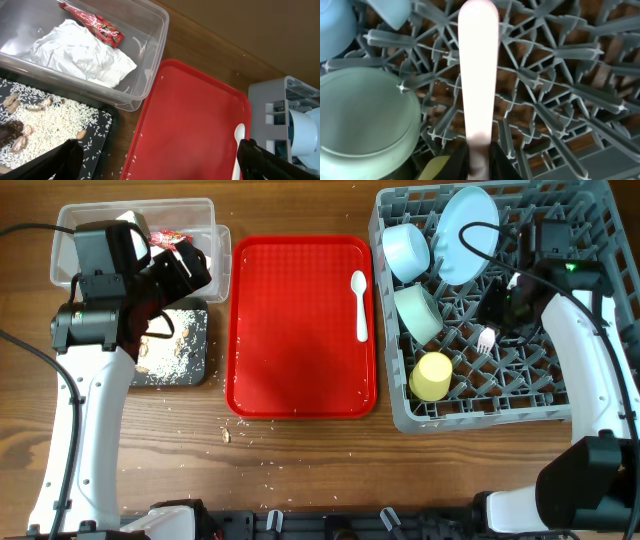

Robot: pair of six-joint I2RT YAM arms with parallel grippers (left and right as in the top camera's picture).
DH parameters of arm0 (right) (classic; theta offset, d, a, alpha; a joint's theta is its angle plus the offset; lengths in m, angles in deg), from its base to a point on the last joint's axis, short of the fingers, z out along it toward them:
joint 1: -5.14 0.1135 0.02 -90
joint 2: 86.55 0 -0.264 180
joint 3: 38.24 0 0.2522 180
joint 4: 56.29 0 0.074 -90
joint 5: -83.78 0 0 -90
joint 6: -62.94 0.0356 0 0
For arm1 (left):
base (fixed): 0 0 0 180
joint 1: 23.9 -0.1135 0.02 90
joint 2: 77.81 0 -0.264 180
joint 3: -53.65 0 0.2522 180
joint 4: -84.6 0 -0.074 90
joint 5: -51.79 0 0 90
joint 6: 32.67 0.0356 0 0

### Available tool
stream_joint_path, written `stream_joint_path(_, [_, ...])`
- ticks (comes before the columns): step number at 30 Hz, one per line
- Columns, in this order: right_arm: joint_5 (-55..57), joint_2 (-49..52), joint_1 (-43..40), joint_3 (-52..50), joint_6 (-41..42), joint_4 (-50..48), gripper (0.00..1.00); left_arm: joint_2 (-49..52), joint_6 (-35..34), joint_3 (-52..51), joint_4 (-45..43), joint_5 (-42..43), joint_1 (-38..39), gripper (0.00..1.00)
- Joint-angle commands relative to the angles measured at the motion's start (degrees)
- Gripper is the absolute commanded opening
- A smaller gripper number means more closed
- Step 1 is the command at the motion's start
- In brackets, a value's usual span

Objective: Sort waste into correct bins and load items into the dishwasher rack
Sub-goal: 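Drop the white fork into the rack with the right gripper, then grasp the white spoon on the red tray with the right gripper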

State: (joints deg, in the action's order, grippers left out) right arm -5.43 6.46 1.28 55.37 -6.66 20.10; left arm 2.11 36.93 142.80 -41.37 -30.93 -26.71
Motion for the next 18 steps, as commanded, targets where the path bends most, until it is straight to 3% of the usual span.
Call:
stream_joint_path(1, [-2.58, 0.52, -0.17, -0.42, -7.1, -0.26, 0.43, -0.31, 0.68, 0.7, -0.15, -0.35, -0.2, 1.0])
stream_joint_path(5, [-12.85, 0.24, 0.35, 3.82, -13.29, -1.2, 0.45, -0.31, 0.68, 0.7, -0.15, -0.35, -0.2, 1.0])
stream_joint_path(7, [-14.93, -0.15, 3.98, 9.77, -14.36, -2.1, 0.47, -0.31, 0.68, 0.7, -0.15, -0.35, -0.2, 1.0])
stream_joint_path(9, [-14.78, 0.15, 10.73, 14.84, -13.42, -5.09, 0.55, -0.31, 0.68, 0.7, -0.15, -0.35, -0.2, 1.0])
stream_joint_path(13, [-8.63, 4.79, 25.24, 16.09, -9.07, -16.74, 0.58, -0.31, 0.68, 0.7, -0.15, -0.35, -0.2, 1.0])
stream_joint_path(18, [1.81, 17.9, 31.08, 17.07, -6.69, -21.59, 0.58, -0.31, 0.68, 0.7, -0.15, -0.35, -0.2, 1.0])
